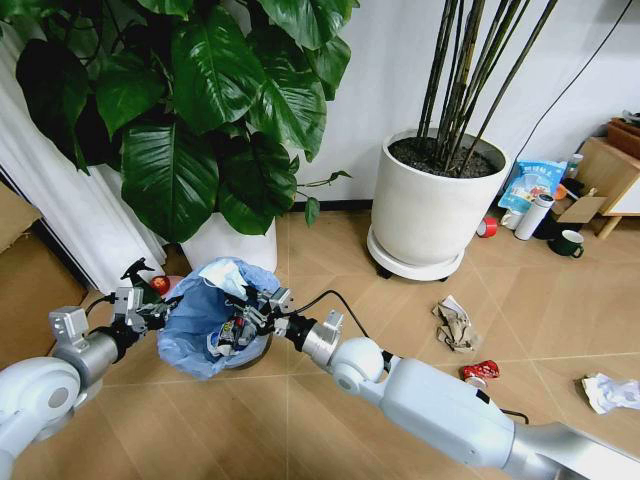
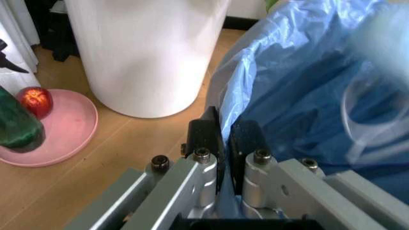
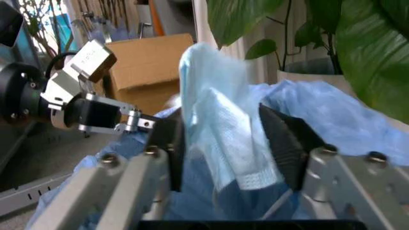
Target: Pick up the trash bin and place the garbage on the floor into it.
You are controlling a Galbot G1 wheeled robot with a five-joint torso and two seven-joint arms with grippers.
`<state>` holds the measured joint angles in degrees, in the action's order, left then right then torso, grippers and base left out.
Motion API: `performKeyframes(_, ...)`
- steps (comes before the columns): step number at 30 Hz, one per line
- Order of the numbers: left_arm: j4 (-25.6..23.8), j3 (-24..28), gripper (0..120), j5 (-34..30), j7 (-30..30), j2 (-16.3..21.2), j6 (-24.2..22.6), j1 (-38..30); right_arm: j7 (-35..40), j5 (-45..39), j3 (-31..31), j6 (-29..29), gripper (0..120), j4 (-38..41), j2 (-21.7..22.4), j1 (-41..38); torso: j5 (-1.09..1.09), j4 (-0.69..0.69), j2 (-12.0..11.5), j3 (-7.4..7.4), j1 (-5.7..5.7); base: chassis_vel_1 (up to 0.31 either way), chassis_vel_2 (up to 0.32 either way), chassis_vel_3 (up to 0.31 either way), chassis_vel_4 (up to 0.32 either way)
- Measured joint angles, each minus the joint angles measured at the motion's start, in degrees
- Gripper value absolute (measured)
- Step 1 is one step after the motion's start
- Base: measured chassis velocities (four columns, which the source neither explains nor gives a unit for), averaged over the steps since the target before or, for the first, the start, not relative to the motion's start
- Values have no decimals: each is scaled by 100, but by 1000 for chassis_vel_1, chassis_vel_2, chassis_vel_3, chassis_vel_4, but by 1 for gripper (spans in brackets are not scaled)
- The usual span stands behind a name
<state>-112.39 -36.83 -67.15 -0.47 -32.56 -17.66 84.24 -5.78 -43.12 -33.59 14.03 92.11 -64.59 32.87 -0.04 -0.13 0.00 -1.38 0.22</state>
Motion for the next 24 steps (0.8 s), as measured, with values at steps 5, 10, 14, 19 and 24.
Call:
performKeyframes(5, 33, -25, 0, -71, -14, 2, -16, 5, 71, -105, -100, -30, 64, 237, 161, -37, 0, 0, 0, 0, 0, 0, 0, 0, 0)
performKeyframes(10, 47, -35, 0, -78, -14, 0, -16, 4, 113, -115, -105, -34, 79, 384, 223, -17, 0, -1, 0, 0, 0, 0, 0, 0, 0)
performKeyframes(14, 47, -37, 0, -78, -26, -17, -17, 8, 208, -97, 8, -48, 94, 508, 212, 48, 0, 0, 0, 0, 0, 0, 0, 0, 0)
performKeyframes(19, 44, -44, 0, -25, -33, -33, -21, 54, 652, -116, 526, -246, 100, 643, 192, 139, 0, 0, 0, 0, 0, 0, 0, 0, 0)
performKeyframes(24, 55, -68, 0, 46, -62, -112, -21, 75, 1373, -107, 1044, -541, 100, 664, 473, 327, 0, 1, 0, 0, 0, 0, 0, 0, 0)
